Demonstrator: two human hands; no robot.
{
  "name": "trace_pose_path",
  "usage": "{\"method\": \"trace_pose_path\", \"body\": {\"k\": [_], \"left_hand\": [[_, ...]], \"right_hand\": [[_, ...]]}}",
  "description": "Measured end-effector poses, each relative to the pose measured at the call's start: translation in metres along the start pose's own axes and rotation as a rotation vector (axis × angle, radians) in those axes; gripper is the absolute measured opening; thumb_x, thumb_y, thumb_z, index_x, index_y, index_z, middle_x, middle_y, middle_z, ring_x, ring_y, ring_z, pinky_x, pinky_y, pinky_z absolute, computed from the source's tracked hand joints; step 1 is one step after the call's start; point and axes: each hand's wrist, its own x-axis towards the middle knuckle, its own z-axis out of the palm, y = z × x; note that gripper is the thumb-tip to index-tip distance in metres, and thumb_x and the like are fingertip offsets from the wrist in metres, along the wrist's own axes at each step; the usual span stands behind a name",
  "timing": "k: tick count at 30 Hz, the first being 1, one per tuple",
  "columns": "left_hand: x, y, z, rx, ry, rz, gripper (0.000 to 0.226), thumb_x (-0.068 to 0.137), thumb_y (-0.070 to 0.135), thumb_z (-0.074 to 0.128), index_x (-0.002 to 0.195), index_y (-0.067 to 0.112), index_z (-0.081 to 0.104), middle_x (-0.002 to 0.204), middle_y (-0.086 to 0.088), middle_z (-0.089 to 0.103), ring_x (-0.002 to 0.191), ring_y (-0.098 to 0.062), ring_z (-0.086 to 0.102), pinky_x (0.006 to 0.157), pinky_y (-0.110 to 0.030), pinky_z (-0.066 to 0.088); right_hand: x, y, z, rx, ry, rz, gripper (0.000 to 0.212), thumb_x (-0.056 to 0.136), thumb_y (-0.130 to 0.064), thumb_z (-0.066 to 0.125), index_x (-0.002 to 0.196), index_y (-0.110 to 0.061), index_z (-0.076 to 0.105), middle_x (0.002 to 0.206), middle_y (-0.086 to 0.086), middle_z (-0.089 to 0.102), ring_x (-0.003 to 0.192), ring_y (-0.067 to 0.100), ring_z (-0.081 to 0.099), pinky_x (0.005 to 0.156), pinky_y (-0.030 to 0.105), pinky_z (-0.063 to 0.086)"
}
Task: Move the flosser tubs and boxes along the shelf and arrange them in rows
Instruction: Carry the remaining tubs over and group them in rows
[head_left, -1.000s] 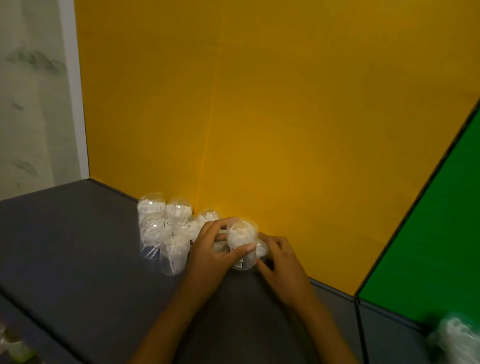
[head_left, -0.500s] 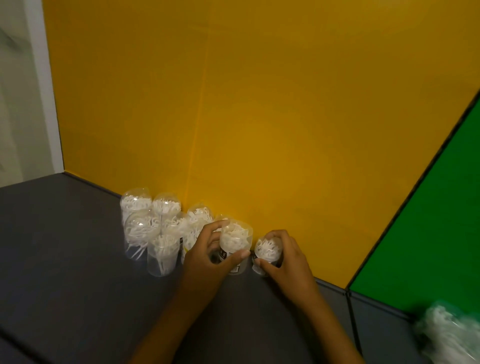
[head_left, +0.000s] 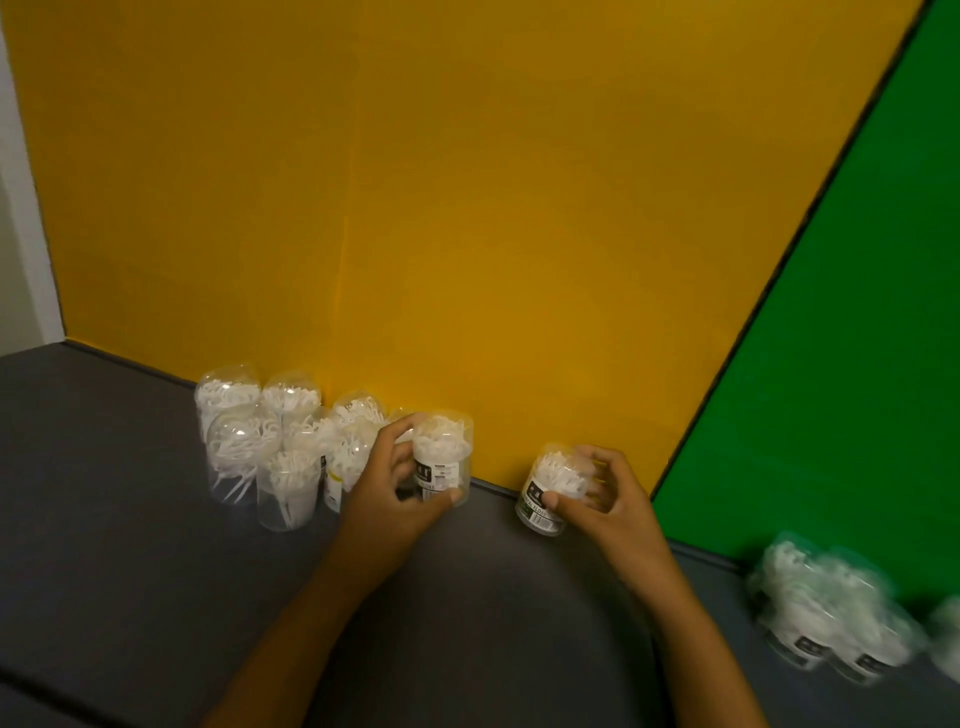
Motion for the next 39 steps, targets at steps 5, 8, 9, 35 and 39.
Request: {"method": "trace_pose_path", "body": {"k": [5, 8, 9, 35, 39], "left_hand": [[-0.023, 0.025, 0.028, -0.028, 0.028, 0.024, 0.077, 0.072, 0.001, 0.078, 0.133, 0.031, 0.041, 0.114, 0.017, 0.058, 0.099, 0.01, 0.061, 0.076, -0.011, 0.052], [-0.046, 0.036, 0.045, -0.04, 0.049, 0.033, 0.075, 0.072, 0.0, 0.078, 0.13, 0.032, 0.042, 0.112, 0.022, 0.054, 0.092, 0.018, 0.058, 0.07, -0.008, 0.05], [-0.054, 0.038, 0.05, -0.046, 0.044, 0.032, 0.075, 0.072, 0.001, 0.078, 0.129, 0.034, 0.042, 0.113, 0.022, 0.054, 0.093, 0.018, 0.058, 0.068, -0.008, 0.05], [-0.22, 0.101, 0.202, 0.148, -0.117, 0.115, 0.077, 0.063, 0.023, 0.088, 0.124, 0.034, 0.043, 0.117, 0.013, 0.059, 0.102, -0.005, 0.059, 0.085, -0.03, 0.051], [-0.202, 0.087, 0.219, 0.214, -0.123, 0.107, 0.083, 0.061, 0.027, 0.089, 0.131, 0.028, 0.043, 0.118, 0.011, 0.056, 0.101, -0.004, 0.057, 0.079, -0.024, 0.051]], "right_hand": [[-0.041, -0.01, -0.032, 0.006, 0.084, -0.035, 0.06, 0.075, -0.019, 0.082, 0.127, -0.03, 0.054, 0.123, -0.003, 0.061, 0.106, 0.01, 0.064, 0.088, 0.026, 0.056], [-0.071, -0.014, -0.052, 0.014, 0.152, -0.045, 0.06, 0.078, -0.022, 0.081, 0.13, -0.036, 0.053, 0.126, -0.006, 0.06, 0.109, 0.01, 0.062, 0.091, 0.028, 0.055], [-0.081, -0.016, -0.059, 0.014, 0.172, -0.05, 0.06, 0.079, -0.022, 0.08, 0.13, -0.038, 0.053, 0.125, -0.008, 0.06, 0.109, 0.01, 0.063, 0.09, 0.028, 0.055], [-0.285, -0.039, -0.229, -0.152, 0.378, -0.019, 0.062, 0.082, -0.014, 0.077, 0.134, -0.03, 0.047, 0.118, -0.017, 0.057, 0.097, -0.012, 0.058, 0.078, 0.01, 0.05], [-0.269, -0.034, -0.236, -0.155, 0.376, -0.018, 0.063, 0.082, -0.014, 0.077, 0.133, -0.031, 0.047, 0.118, -0.019, 0.056, 0.099, -0.006, 0.059, 0.079, 0.01, 0.051]]}}
